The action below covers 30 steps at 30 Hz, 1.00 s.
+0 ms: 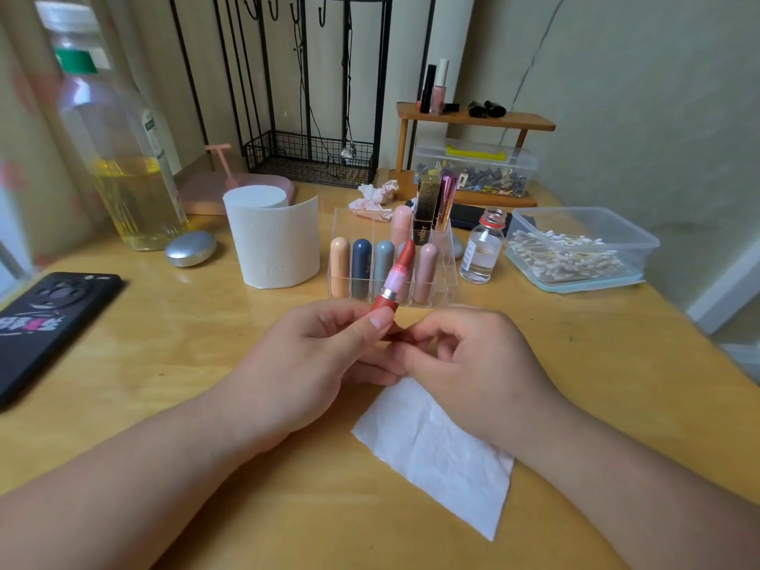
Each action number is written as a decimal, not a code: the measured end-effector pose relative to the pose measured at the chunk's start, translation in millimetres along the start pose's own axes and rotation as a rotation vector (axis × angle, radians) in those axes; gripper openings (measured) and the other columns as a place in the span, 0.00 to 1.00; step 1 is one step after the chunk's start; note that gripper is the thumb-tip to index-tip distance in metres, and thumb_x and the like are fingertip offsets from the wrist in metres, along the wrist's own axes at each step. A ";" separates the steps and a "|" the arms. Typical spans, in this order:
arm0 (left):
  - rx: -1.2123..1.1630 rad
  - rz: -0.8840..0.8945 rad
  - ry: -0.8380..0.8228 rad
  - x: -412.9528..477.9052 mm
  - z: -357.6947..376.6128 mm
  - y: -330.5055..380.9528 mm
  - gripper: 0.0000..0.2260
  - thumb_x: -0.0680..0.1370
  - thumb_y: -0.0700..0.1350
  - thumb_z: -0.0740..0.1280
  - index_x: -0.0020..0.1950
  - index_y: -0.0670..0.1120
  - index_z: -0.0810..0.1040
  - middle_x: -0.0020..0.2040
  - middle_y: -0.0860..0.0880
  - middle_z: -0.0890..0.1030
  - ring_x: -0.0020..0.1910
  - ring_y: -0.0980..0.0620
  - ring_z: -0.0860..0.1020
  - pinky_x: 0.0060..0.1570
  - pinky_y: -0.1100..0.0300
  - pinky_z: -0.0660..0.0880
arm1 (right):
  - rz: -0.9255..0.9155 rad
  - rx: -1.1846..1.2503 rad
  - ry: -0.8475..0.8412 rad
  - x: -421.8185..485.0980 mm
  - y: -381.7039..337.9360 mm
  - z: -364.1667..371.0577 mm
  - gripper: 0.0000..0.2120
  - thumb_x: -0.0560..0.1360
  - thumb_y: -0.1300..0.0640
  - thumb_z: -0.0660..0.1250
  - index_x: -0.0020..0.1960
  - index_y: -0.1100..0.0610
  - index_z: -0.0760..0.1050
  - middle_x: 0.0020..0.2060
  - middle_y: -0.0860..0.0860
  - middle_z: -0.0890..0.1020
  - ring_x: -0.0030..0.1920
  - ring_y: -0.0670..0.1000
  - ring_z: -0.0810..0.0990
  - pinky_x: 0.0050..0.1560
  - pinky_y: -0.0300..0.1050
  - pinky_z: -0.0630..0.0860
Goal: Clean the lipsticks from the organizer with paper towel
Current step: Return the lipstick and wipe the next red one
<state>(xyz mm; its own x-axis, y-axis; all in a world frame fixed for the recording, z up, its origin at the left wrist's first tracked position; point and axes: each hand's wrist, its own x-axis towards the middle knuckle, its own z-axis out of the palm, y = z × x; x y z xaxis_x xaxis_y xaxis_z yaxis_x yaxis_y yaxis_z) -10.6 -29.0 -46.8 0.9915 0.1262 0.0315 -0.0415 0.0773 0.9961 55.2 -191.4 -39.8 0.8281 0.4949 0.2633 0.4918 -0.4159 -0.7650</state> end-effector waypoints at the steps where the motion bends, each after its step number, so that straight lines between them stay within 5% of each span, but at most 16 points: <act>1: -0.018 0.025 0.031 -0.5 0.5 1.3 0.18 0.76 0.51 0.67 0.53 0.35 0.81 0.45 0.33 0.84 0.48 0.36 0.83 0.54 0.46 0.81 | 0.021 0.024 0.036 0.8 -1.3 -3.1 0.06 0.71 0.57 0.76 0.37 0.55 0.82 0.23 0.44 0.75 0.25 0.45 0.71 0.26 0.39 0.67; 5: -0.127 0.088 0.046 -7.5 4.6 4.4 0.15 0.76 0.51 0.67 0.47 0.39 0.83 0.39 0.38 0.81 0.39 0.41 0.81 0.45 0.51 0.80 | 0.224 0.523 0.092 5.3 -4.7 -22.4 0.06 0.76 0.63 0.69 0.40 0.62 0.80 0.37 0.57 0.86 0.36 0.54 0.82 0.36 0.45 0.78; 7: -0.232 0.038 -0.040 -12.9 11.0 3.1 0.14 0.76 0.49 0.67 0.48 0.38 0.83 0.38 0.39 0.79 0.37 0.43 0.78 0.41 0.55 0.79 | 0.413 0.963 0.009 4.1 -6.3 -31.6 0.04 0.74 0.67 0.61 0.42 0.65 0.74 0.36 0.62 0.82 0.33 0.56 0.79 0.30 0.44 0.76; 9: -0.284 -0.020 -0.101 -16.9 18.1 0.1 0.16 0.76 0.48 0.67 0.51 0.36 0.82 0.39 0.39 0.79 0.36 0.44 0.78 0.40 0.58 0.78 | 0.536 1.122 -0.106 -1.3 -7.1 -38.5 0.07 0.69 0.66 0.56 0.45 0.61 0.70 0.31 0.59 0.75 0.26 0.53 0.72 0.21 0.40 0.68; 13: -0.255 -0.053 -0.135 -17.8 24.0 -4.5 0.14 0.76 0.48 0.67 0.51 0.37 0.82 0.41 0.39 0.81 0.38 0.45 0.79 0.42 0.59 0.77 | 0.449 1.100 -0.305 -9.9 -8.6 -39.2 0.08 0.66 0.65 0.62 0.45 0.59 0.70 0.27 0.54 0.64 0.22 0.48 0.60 0.20 0.34 0.51; 20: -0.068 -0.021 -0.189 -19.2 22.7 -4.9 0.08 0.78 0.43 0.70 0.53 0.39 0.80 0.46 0.37 0.84 0.43 0.43 0.83 0.47 0.58 0.78 | 0.212 0.818 -0.194 -14.6 -12.0 -24.8 0.12 0.71 0.62 0.74 0.45 0.70 0.76 0.21 0.52 0.70 0.21 0.47 0.65 0.21 0.35 0.62; 25: -0.046 -0.031 -0.079 -20.1 23.9 -4.3 0.15 0.68 0.43 0.79 0.47 0.37 0.79 0.42 0.36 0.84 0.44 0.39 0.84 0.51 0.48 0.81 | 0.171 0.770 -0.158 -18.6 -23.2 -26.0 0.07 0.66 0.60 0.72 0.32 0.61 0.76 0.19 0.47 0.75 0.21 0.41 0.72 0.24 0.30 0.67; 30: 0.054 -0.003 -0.108 -20.6 23.9 -1.6 0.13 0.70 0.46 0.77 0.45 0.37 0.80 0.41 0.40 0.85 0.42 0.46 0.84 0.50 0.54 0.80 | 0.141 0.781 -0.161 -19.4 -27.4 -28.7 0.11 0.71 0.66 0.69 0.30 0.63 0.75 0.19 0.48 0.75 0.20 0.43 0.72 0.23 0.32 0.69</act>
<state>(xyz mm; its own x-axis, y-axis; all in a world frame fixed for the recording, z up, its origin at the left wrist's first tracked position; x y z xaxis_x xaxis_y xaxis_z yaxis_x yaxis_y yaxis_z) -28.0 -55.3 -47.1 0.9993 0.0186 0.0338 -0.0343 0.0238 0.9991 33.4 -211.5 -7.0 0.7902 0.6060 0.0915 0.0064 0.1412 -0.9900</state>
